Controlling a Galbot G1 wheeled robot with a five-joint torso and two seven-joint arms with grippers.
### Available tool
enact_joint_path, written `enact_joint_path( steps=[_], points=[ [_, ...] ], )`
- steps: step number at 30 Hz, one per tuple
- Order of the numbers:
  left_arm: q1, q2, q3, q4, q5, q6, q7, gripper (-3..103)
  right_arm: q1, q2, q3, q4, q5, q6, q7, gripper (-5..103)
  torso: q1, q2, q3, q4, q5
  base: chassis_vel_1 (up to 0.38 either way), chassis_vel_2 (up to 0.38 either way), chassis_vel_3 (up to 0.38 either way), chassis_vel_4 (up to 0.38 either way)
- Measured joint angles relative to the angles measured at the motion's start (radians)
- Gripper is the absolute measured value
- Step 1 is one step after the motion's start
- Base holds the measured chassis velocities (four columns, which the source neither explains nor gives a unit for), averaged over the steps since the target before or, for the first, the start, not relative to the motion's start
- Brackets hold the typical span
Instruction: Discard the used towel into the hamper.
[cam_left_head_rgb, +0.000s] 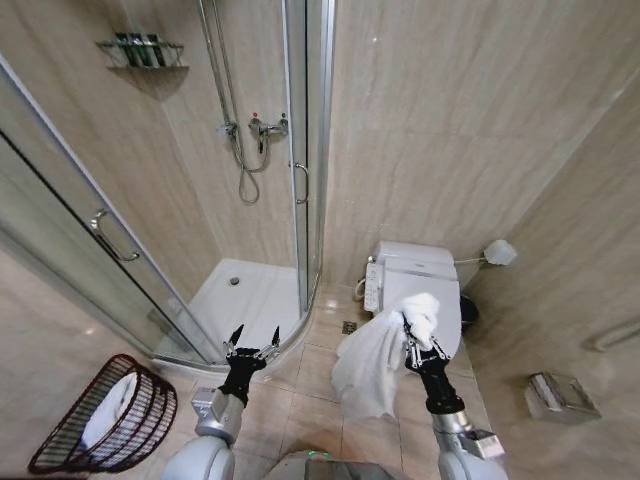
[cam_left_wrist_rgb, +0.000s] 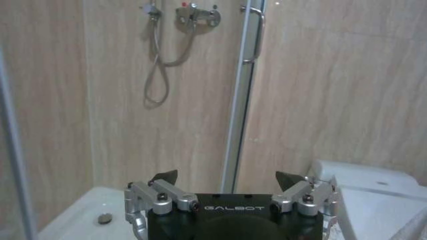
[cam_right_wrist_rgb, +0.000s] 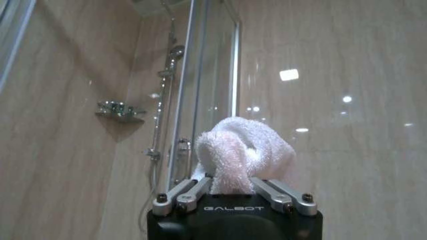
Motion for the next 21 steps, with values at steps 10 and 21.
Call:
enact_joint_path(
  steps=[10, 21],
  points=[
    [0.0, 0.0, 0.0, 0.0, 0.0, 0.0, 0.0, 99, 0.006, -0.006, -0.002, -0.004, -0.001, 0.0, 0.0, 12, -0.001, -0.002, -0.001, 0.0, -0.0001, 0.075, 0.071, 0.073, 0.066],
    [0.0, 0.0, 0.0, 0.0, 0.0, 0.0, 0.0, 99, 0.005, -0.007, -0.004, -0.003, -0.002, 0.0, 0.0, 12, -0.002, -0.004, -0.002, 0.0001, 0.0, 0.111, 0.115, 0.107, 0.098]
  ],
)
